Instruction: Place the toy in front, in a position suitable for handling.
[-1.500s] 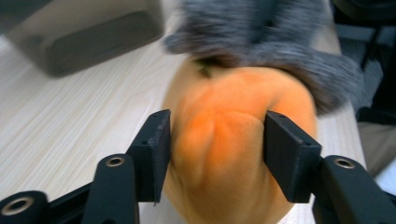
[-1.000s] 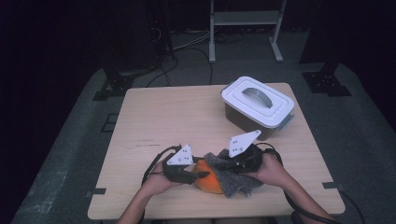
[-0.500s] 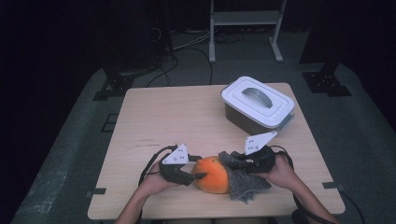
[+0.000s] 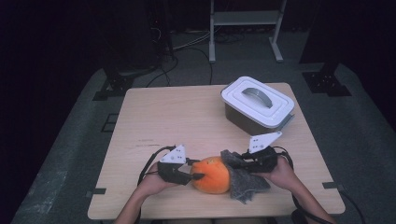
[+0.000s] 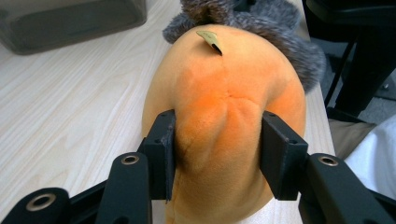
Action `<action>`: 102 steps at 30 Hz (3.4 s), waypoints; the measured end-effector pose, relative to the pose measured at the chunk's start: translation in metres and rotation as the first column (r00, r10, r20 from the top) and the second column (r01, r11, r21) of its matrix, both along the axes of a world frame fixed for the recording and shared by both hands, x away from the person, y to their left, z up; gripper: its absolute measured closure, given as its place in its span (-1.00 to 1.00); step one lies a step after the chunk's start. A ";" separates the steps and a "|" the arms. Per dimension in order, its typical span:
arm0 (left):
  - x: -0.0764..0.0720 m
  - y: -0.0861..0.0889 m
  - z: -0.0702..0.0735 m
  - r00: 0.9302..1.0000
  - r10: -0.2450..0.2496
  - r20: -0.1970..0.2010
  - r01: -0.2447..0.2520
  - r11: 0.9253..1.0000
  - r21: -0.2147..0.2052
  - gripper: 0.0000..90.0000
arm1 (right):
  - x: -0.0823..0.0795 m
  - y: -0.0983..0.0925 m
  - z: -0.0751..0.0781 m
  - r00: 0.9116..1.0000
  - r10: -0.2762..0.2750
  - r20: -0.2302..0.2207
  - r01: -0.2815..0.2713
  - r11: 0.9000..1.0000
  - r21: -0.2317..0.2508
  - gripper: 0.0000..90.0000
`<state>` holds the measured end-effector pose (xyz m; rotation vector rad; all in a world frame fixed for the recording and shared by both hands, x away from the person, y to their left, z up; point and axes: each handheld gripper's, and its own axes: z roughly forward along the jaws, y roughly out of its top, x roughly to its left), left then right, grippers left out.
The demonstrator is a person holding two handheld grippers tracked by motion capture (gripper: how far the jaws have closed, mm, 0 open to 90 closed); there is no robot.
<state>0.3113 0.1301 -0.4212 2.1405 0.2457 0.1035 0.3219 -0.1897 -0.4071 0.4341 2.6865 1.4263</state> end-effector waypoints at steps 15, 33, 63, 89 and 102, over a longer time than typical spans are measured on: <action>0.004 0.013 -0.005 0.999 0.016 -0.042 -0.017 1.000 -0.023 0.12 | 0.005 -0.001 -0.002 1.000 0.001 -0.030 0.000 0.999 0.034 0.71; 0.004 0.011 0.004 0.998 0.055 0.018 -0.054 0.998 -0.023 0.16 | 0.012 -0.008 -0.009 0.996 -0.059 -0.068 0.061 0.998 0.031 0.70; 0.006 0.003 0.015 0.996 0.087 0.019 -0.085 0.993 -0.085 0.17 | 0.005 0.034 0.029 0.998 0.013 0.054 -0.015 1.000 0.025 0.69; 0.011 0.006 0.015 0.996 0.064 -0.059 -0.072 0.988 -0.134 0.24 | 0.008 -0.008 0.014 0.999 -0.049 -0.019 0.050 0.997 0.053 0.68; 0.012 0.005 0.007 0.990 0.107 -0.093 -0.116 0.988 -0.106 -0.49 | 0.015 0.020 0.001 1.000 -0.017 -0.018 0.019 0.997 0.074 0.68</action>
